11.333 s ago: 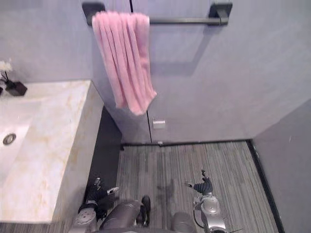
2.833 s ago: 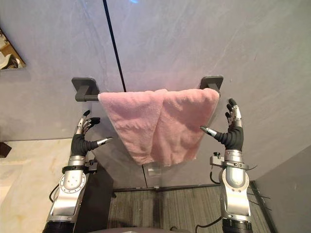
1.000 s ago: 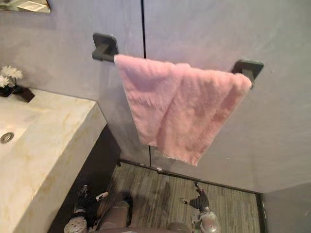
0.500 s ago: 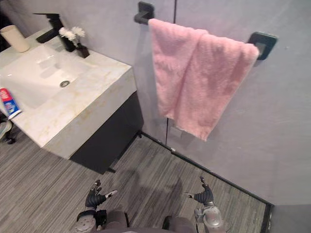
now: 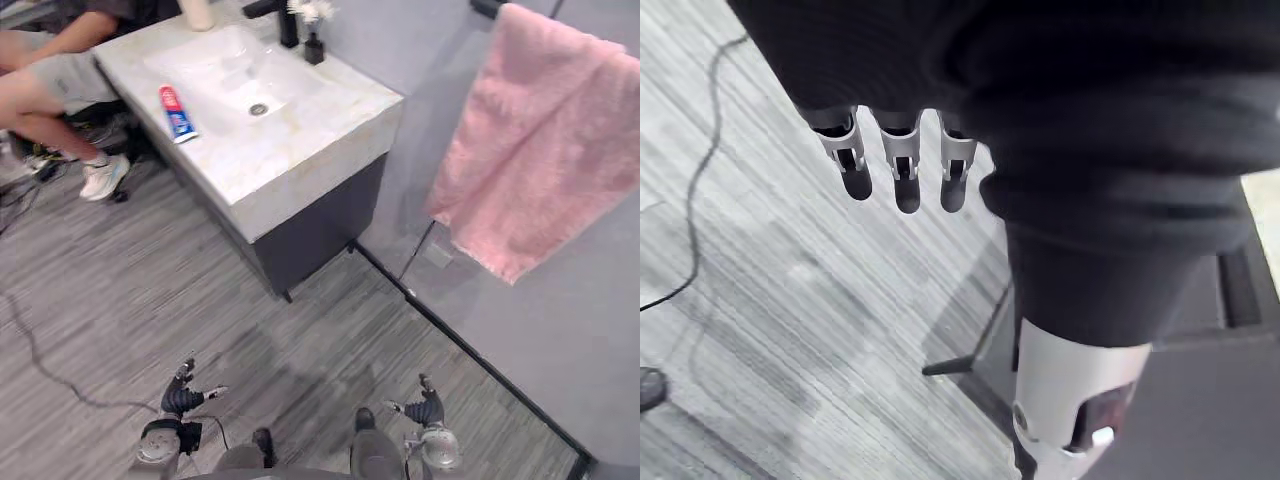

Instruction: Organize washtable

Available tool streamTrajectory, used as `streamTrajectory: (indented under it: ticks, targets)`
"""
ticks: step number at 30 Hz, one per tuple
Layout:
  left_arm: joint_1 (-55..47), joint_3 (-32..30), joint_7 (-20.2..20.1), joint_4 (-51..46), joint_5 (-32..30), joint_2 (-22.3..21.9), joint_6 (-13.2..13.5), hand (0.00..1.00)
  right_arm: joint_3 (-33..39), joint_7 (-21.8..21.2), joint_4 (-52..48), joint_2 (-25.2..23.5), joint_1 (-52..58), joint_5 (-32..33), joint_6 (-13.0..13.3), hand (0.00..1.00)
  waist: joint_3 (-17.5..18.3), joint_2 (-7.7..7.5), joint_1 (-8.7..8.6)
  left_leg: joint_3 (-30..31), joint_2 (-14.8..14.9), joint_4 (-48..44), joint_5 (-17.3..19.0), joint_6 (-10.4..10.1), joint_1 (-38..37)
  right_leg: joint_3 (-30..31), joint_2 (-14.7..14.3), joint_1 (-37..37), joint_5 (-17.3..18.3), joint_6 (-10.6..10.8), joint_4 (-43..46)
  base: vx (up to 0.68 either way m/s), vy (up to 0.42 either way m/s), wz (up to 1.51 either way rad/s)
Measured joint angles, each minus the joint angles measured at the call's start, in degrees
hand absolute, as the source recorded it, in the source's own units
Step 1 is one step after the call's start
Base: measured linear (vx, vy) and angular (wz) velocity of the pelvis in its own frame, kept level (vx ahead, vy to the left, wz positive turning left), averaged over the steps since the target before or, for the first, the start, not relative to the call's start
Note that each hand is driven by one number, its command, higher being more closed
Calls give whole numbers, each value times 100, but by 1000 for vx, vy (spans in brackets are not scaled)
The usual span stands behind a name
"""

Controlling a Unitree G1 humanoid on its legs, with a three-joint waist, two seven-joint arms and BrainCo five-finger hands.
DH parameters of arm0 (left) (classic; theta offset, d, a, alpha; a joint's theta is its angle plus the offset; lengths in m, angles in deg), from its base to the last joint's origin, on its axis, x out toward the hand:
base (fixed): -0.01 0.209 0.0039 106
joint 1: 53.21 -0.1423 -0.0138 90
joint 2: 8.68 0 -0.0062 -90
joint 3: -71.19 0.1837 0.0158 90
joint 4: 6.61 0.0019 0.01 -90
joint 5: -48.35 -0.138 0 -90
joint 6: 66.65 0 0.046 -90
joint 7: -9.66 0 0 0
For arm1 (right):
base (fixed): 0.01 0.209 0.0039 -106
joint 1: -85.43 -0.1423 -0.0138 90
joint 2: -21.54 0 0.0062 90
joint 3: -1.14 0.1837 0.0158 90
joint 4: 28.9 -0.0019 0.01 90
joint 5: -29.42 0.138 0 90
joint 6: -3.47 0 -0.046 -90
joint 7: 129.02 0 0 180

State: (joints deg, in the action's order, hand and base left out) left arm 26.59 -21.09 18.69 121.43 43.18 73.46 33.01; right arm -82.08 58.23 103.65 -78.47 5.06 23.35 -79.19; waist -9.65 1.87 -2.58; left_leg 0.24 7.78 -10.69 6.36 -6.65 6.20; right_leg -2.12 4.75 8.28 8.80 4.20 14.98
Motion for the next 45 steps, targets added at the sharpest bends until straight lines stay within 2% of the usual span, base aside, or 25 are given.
streamTrajectory:
  ticks: [3,5,6,7,14,15,17,20,21,23,24,25,28,29,31,32,33,34,35,36,37,39,41,42,45]
  targets:
    - [59,-28,11,15,17,-149,19,0,18,15,-18,-116,120,119,-11,0,26,-51,-20,124,-73,690,-157,236,22,-777,291,-198,138,3,-46,-98,-46,178]
    - [131,-37,20,95,64,-196,22,0,14,26,-60,-152,137,163,2,0,34,-102,-20,-924,54,353,-269,355,272,-1404,561,-337,57,3,-116,-2,66,188]
    - [89,-56,44,113,124,-190,22,0,18,33,-78,-159,155,213,5,0,60,-53,-40,-1395,104,316,-633,587,278,-1831,637,-513,61,64,-79,54,67,177]
    - [30,-93,123,134,208,-141,23,0,17,30,-118,-206,125,233,10,0,59,-81,1,-1686,73,460,-861,389,221,-2034,718,-668,58,67,-71,79,100,151]
    - [-265,-963,250,793,393,77,18,0,-302,35,-258,-419,-410,244,99,0,18,-393,256,-1532,-380,517,-838,527,337,-1747,910,-846,-85,342,-569,41,119,34]
    - [-299,-1105,258,866,459,46,18,0,-353,34,-274,-412,-502,215,97,0,-7,-401,367,-1558,-411,271,-609,543,429,-1642,967,-807,-37,376,-611,-8,114,-15]
    - [-476,-1363,275,866,496,-49,19,0,-496,29,-307,-392,-624,194,95,0,-26,-392,382,-1598,-405,-413,-118,597,661,-1439,1044,-789,134,566,-534,11,150,-16]
    - [-625,-1428,271,857,578,-118,17,0,-624,15,-357,-325,-665,193,98,0,-32,-355,417,-1562,-442,-1530,740,776,999,-996,1154,-707,639,625,-20,133,230,3]
    - [-643,-1426,262,844,608,-100,17,0,-636,10,-359,-320,-667,194,98,0,-55,-395,414,-1502,-519,-1709,936,850,1022,-872,1238,-698,768,406,273,245,204,29]
    - [-634,-1365,255,692,679,-129,20,0,-747,4,-364,-283,-693,193,95,0,-113,-405,347,-1373,-594,-1842,1190,998,943,-578,1327,-115,529,-1,1686,275,213,27]
    - [-611,-1323,237,671,678,-111,17,0,-841,-28,-365,-321,-683,192,97,0,-181,-310,325,-1270,-561,-1772,1256,1052,769,-459,1191,218,791,82,2220,313,194,11]
    - [-609,-1283,227,596,676,-100,18,0,-917,-86,-380,-348,-676,192,97,0,-208,-339,307,-1228,-548,-1600,1328,1070,473,-457,977,438,978,117,2338,336,160,9]
    - [-445,-1004,217,507,673,-79,20,0,-1036,-144,-612,-266,-637,195,134,0,-285,-361,235,-1211,-516,-1175,1453,947,-316,-792,494,1131,931,200,1858,458,89,9]
    - [-415,-942,216,508,673,-78,21,0,-1073,-159,-614,-227,-636,196,134,0,-290,-367,188,-1201,-518,-1067,1474,906,-471,-902,428,1256,826,204,1635,456,56,38]
    - [-187,-718,205,497,671,-137,34,0,-1146,-250,-629,-80,-554,196,131,0,-309,-412,79,-1039,-697,-454,1508,819,-1204,-1238,316,1687,-7,130,613,585,9,50]
    - [-185,-655,192,480,667,-145,54,0,-1148,-252,-635,-68,-536,197,131,0,-308,-409,25,-978,-723,-333,1536,767,-1378,-1290,299,1769,-179,83,446,752,-42,64]
    - [-206,-551,121,474,664,-151,86,0,-1161,-255,-693,-57,-453,199,124,0,-294,-404,-55,-828,-759,-164,1614,626,-1665,-1371,232,1900,-513,-111,319,650,-88,82]
    - [-254,-424,96,488,663,-134,88,0,-1212,-272,-816,-41,-303,204,130,0,-258,-434,-159,-652,-777,-322,1713,447,-1814,-1312,258,2018,-1096,-624,569,643,-109,92]
    - [-270,-385,93,490,662,-156,84,0,-1211,-303,-829,-29,-253,208,132,0,-232,-441,-223,-542,-724,-539,1752,370,-1811,-1316,285,2031,-1406,-843,794,647,-132,57]
    - [-265,-377,88,484,635,-296,78,0,-1208,-374,-816,31,-262,209,118,0,-234,-203,-183,-547,-459,-1288,1660,42,-1548,-1471,148,2052,-975,-991,1226,695,-166,8]
    - [-255,-395,86,479,601,-371,77,0,-1228,-379,-925,28,-273,208,118,0,-291,-88,-150,-602,-225,-2545,1096,-257,-1029,-1459,-51,1877,-669,-1042,1237,717,-179,-29]
    - [-366,-472,90,465,553,-468,70,0,-1234,-371,-1073,-4,-280,212,126,0,-353,-3,-70,-687,144,-4265,-59,-49,-402,-1205,-440,1265,-444,-1134,902,761,-137,-97]
    - [-360,-464,86,299,549,-465,62,0,-1185,-304,-1215,-121,-233,265,125,0,-441,-128,48,-770,232,-5015,495,215,42,-811,-664,480,-251,-1189,543,728,-63,-113]
    - [-360,-447,84,57,549,-481,76,0,-1168,-241,-1300,-144,-222,279,131,0,-465,-282,109,-859,196,-4921,686,389,334,-510,-667,23,-183,-1155,268,655,-1,-87]
    - [-359,-442,7,-293,549,-544,96,0,-1052,-191,-1635,-130,-156,278,126,0,-461,-335,324,-774,1,-3956,957,489,1052,286,-674,-728,-93,-1052,-226,593,93,-136]
